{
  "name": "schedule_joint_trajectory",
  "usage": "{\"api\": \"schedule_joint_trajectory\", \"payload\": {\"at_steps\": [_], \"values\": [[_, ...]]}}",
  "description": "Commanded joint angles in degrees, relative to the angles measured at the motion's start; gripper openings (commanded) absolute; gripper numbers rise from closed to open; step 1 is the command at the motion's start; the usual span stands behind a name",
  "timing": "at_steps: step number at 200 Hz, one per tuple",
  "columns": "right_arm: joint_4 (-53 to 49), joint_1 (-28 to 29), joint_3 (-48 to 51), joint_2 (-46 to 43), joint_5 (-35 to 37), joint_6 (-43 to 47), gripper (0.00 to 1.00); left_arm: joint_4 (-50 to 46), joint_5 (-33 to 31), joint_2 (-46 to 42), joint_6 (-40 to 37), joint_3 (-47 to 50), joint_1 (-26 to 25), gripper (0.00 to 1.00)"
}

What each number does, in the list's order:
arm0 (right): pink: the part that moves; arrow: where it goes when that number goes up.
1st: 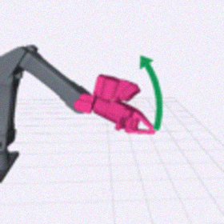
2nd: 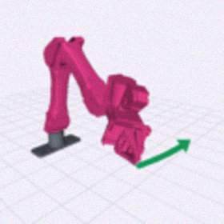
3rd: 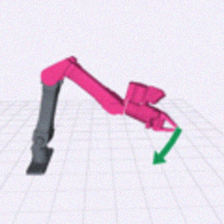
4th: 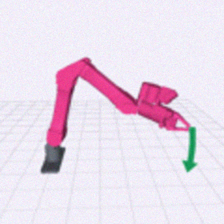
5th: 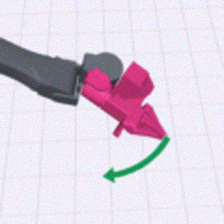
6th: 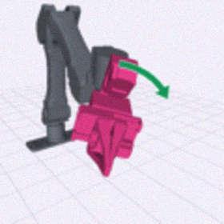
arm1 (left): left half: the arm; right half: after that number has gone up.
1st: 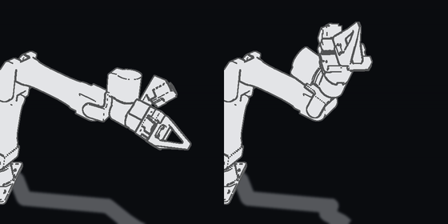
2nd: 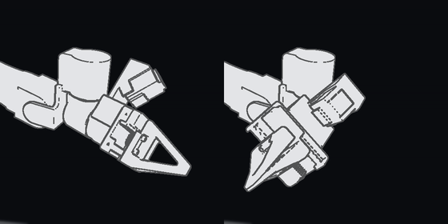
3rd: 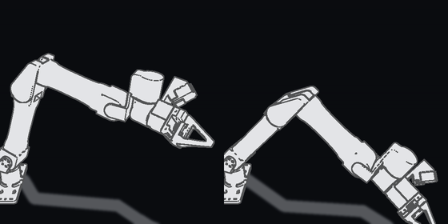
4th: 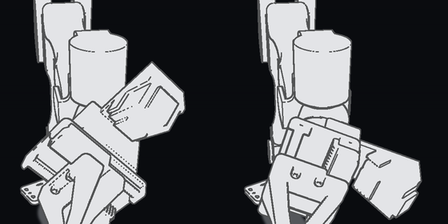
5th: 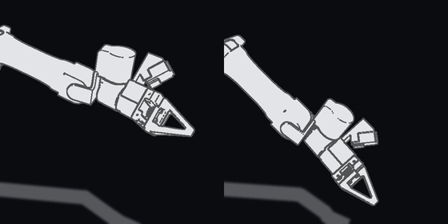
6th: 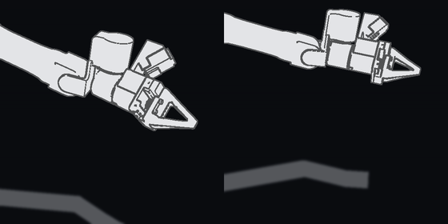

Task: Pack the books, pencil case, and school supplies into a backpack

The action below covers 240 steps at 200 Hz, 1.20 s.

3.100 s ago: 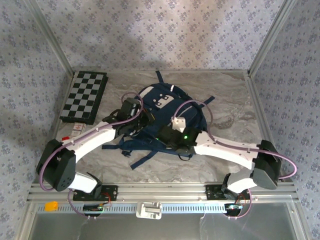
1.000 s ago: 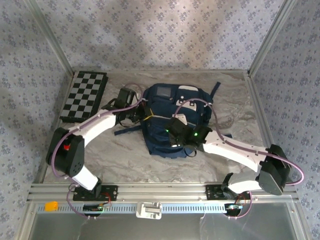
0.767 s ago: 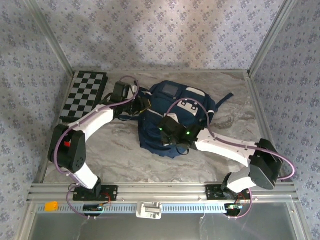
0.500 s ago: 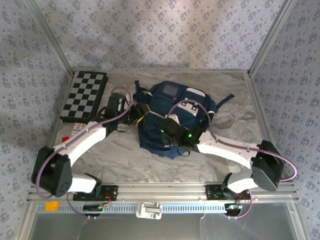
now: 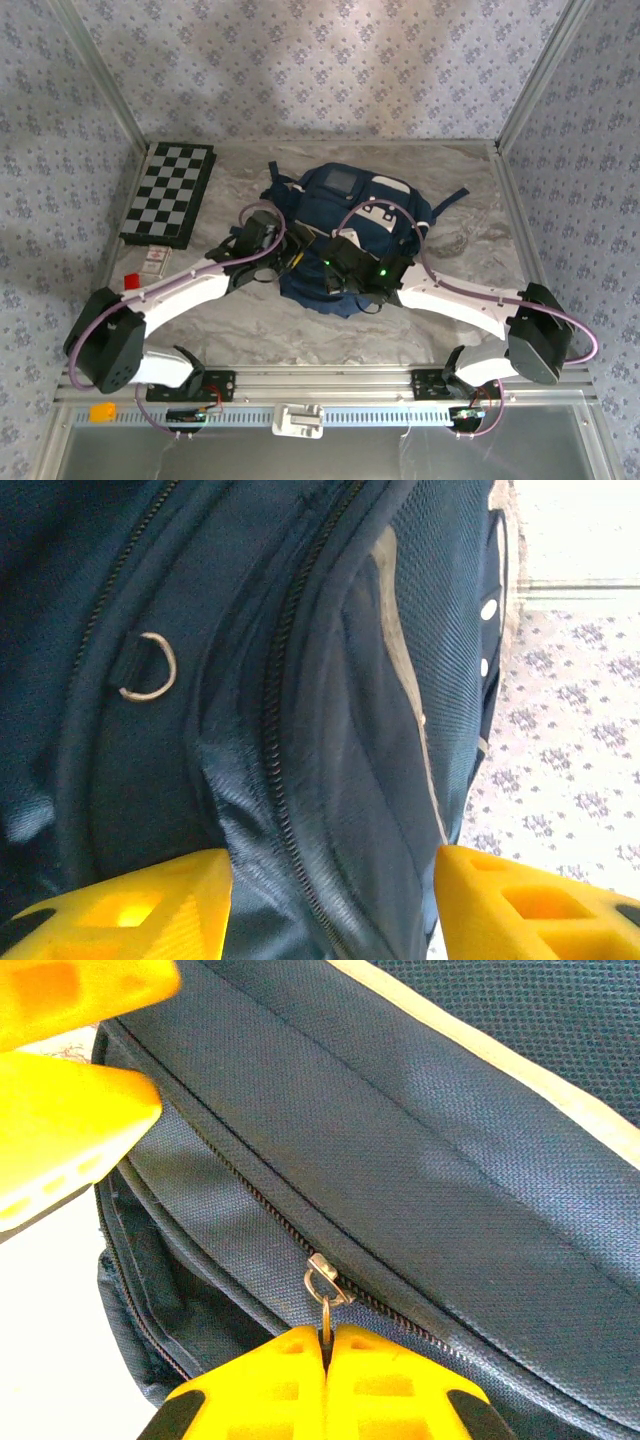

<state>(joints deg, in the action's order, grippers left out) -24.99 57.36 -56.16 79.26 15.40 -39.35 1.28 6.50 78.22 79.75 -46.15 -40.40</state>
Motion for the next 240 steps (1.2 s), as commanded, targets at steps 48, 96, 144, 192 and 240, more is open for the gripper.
{"api": "schedule_joint_trajectory", "payload": {"at_steps": [48,96,144,192,240], "values": [[-0.07,0.47,-1.85,-0.03,1.12,1.10,0.00,4.39,-4.63,7.19,5.81,-6.69,-5.10,0.42],[-2.95,0.38,-2.63,-0.05,2.09,0.17,0.00,2.26,-7.54,8.21,2.86,-7.82,-5.11,0.11],[-12.59,0.08,-0.70,-3.31,4.33,-5.12,0.00,-2.35,-8.50,7.82,-2.47,-8.91,-2.86,0.00],[-20.42,-1.63,3.91,-10.89,4.10,-7.45,0.00,-5.82,-5.80,6.45,-9.41,-9.81,1.77,0.00],[-24.08,-8.72,5.39,-15.64,1.26,-2.35,0.00,-9.20,-1.42,6.97,-17.40,-12.70,6.00,0.00]]}}
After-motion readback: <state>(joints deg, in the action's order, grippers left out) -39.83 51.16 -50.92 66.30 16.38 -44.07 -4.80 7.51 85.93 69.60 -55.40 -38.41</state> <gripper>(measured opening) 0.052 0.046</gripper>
